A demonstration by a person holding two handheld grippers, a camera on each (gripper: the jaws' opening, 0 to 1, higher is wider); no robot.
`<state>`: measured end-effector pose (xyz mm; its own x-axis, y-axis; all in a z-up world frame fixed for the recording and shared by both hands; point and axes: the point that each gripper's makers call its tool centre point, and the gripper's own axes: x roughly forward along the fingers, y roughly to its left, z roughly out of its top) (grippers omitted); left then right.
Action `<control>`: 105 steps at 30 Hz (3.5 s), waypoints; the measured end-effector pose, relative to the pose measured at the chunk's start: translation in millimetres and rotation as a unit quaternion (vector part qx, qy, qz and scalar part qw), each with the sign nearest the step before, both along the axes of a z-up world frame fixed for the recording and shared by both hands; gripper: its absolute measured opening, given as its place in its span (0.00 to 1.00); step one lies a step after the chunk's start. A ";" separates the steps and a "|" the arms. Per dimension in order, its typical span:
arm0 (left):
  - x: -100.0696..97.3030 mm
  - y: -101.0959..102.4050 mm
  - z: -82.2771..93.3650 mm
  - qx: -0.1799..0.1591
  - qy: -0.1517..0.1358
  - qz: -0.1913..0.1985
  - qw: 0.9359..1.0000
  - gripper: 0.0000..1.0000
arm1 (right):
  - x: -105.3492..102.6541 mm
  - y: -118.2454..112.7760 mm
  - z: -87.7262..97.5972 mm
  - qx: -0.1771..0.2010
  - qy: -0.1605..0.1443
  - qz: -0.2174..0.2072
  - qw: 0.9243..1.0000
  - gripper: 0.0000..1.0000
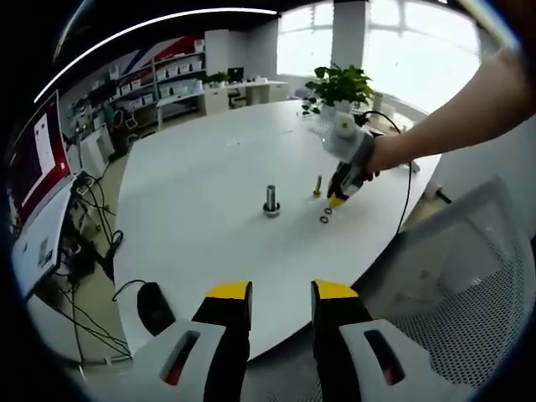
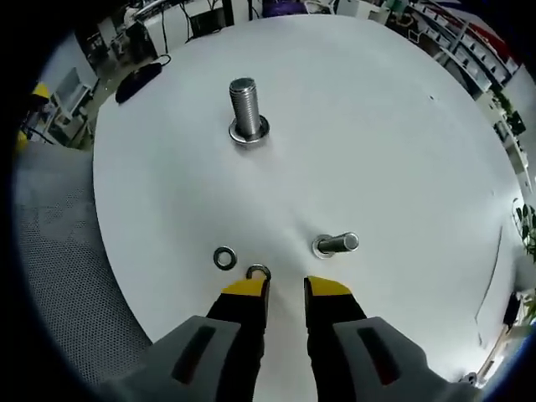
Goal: Place the washer onto the threaded stud by aligning its center hole with the stud, sliding it down to the base, and recovering from edge contact or off-axis alignment until the washer reaches the visible bottom stop.
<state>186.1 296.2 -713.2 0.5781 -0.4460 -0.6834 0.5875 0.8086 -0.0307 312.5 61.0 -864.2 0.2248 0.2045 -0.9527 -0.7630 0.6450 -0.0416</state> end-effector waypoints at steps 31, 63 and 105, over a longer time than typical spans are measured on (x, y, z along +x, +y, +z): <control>-1.0 -1.4 -2.0 0.004 0.003 -0.007 1.000 0.26 | -11.8 16.3 -1.9 -0.025 0.031 0.096 0.995 0.17; -0.5 0.2 -2.4 0.007 0.002 -0.004 1.000 0.26 | -3.3 7.2 -8.6 -0.041 0.035 0.039 0.998 0.14; 0.2 1.2 -1.4 0.011 -0.002 -0.003 1.000 0.25 | 29.5 -5.1 56.2 0.001 -0.034 0.000 0.999 0.14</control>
